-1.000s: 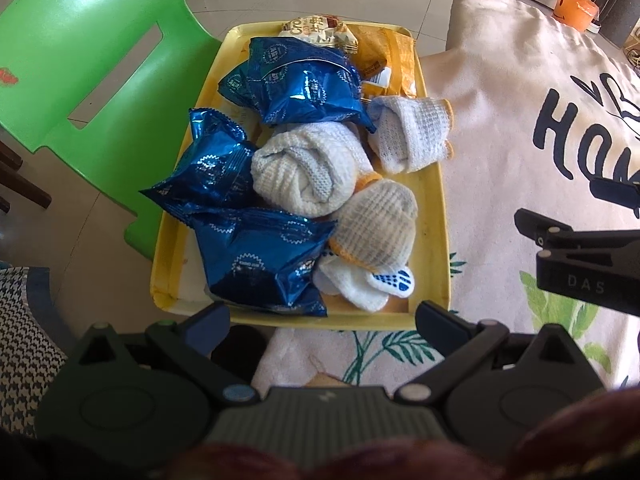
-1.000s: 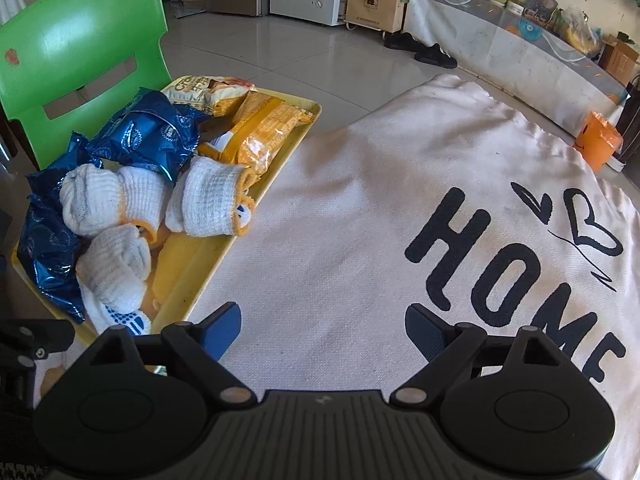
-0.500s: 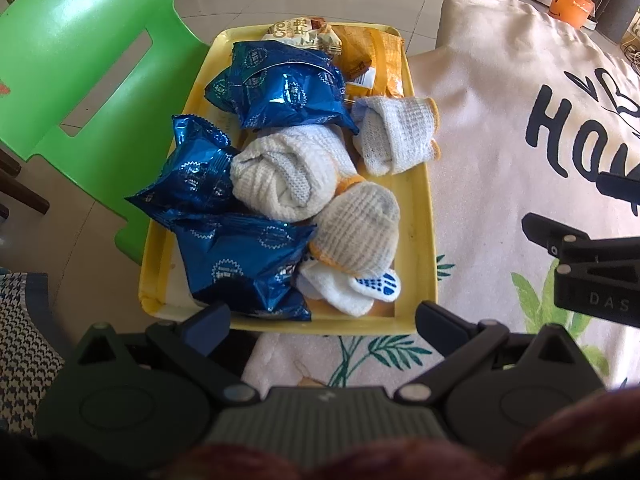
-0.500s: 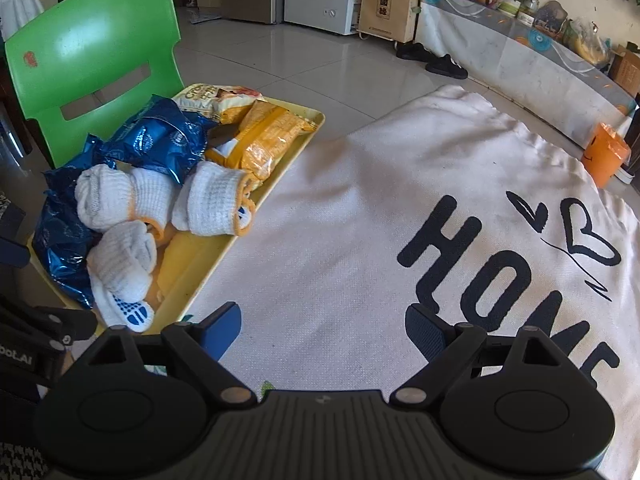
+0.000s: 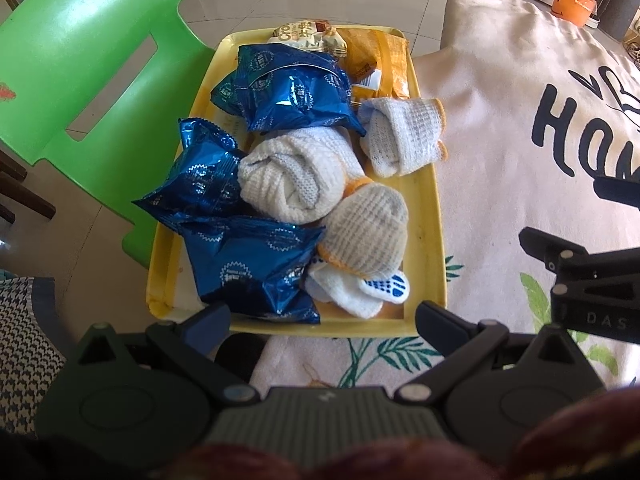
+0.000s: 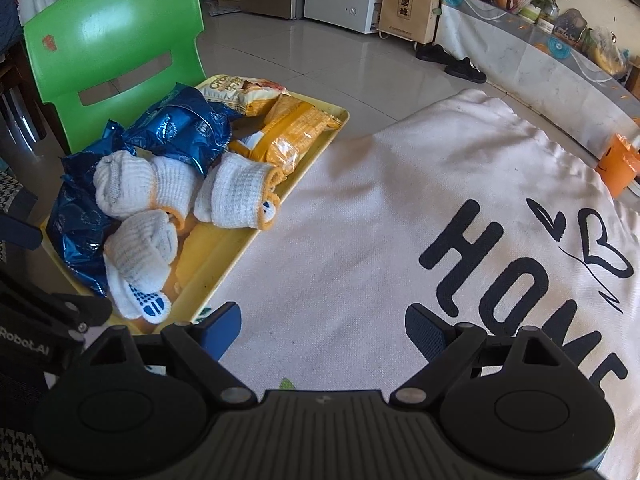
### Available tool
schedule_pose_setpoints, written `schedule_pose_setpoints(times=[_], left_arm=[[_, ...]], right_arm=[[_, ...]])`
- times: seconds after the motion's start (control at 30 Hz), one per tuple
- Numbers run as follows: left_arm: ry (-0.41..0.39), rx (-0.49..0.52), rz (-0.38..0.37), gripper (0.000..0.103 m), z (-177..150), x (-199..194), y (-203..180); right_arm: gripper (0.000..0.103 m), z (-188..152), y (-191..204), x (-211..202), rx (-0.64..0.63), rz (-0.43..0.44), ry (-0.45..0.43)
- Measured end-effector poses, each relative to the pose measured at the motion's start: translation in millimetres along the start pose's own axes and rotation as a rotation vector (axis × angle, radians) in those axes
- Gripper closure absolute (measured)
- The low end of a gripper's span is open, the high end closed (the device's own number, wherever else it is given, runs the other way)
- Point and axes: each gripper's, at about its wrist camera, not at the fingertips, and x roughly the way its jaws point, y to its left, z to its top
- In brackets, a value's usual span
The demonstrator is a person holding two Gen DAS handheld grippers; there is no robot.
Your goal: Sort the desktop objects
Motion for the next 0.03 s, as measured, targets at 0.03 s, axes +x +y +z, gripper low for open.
schedule_pose_setpoints(times=[0.03], left_arm=[[0.003, -0.004, -0.001, 0.000, 0.4, 0.3, 0.7]], right_arm=[[0.013, -2.8, -5.9, 1.4, 0.013, -0.008, 0.005]])
